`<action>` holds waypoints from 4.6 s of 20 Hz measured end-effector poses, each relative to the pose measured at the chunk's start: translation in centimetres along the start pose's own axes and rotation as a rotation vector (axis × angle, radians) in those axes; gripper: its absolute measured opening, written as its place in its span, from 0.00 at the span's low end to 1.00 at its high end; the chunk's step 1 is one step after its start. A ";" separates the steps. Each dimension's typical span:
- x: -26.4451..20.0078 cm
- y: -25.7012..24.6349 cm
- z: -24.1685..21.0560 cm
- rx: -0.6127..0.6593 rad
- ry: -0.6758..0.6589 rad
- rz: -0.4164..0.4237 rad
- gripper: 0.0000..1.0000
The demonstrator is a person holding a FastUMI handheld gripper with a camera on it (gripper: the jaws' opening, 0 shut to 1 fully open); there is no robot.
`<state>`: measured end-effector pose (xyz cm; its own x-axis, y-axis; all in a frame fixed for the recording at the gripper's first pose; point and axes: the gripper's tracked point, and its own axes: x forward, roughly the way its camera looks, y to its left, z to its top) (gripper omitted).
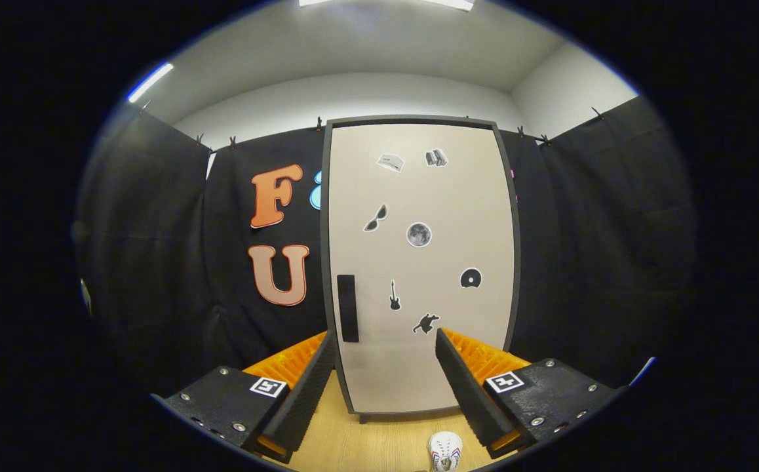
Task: Open the shoe cabinet door, grab the shoes and put them into the shoe cabinet, then close the shoe cabinet door.
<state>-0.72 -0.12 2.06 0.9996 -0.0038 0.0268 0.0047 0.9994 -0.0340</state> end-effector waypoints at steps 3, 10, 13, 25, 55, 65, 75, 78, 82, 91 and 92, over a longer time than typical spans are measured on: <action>-0.1 0.0 0.5 -0.003 -0.006 -0.003 0.95; 0.8 0.2 1.0 -0.025 -0.011 -0.004 0.95; 2.4 1.1 0.9 -0.030 -0.004 0.000 0.95; 16.0 6.5 -5.1 -0.118 0.128 0.005 0.95; 9.3 2.6 -6.5 -0.104 0.160 0.078 0.28; 3.4 -2.1 -6.5 -0.099 0.166 0.106 0.27; -1.8 -8.2 -6.5 -0.087 0.154 0.057 0.27; -2.6 -9.6 -6.4 -0.094 0.156 0.035 0.26; -3.7 -11.9 -6.4 -0.067 0.151 -0.007 0.24; -6.4 -17.3 -5.8 -0.147 0.141 -0.196 0.15; -6.4 -17.8 -5.7 -0.139 0.139 -0.208 0.15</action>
<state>-7.05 -18.07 -3.24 0.9708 -0.2227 -0.0896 0.2043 0.9625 -0.1787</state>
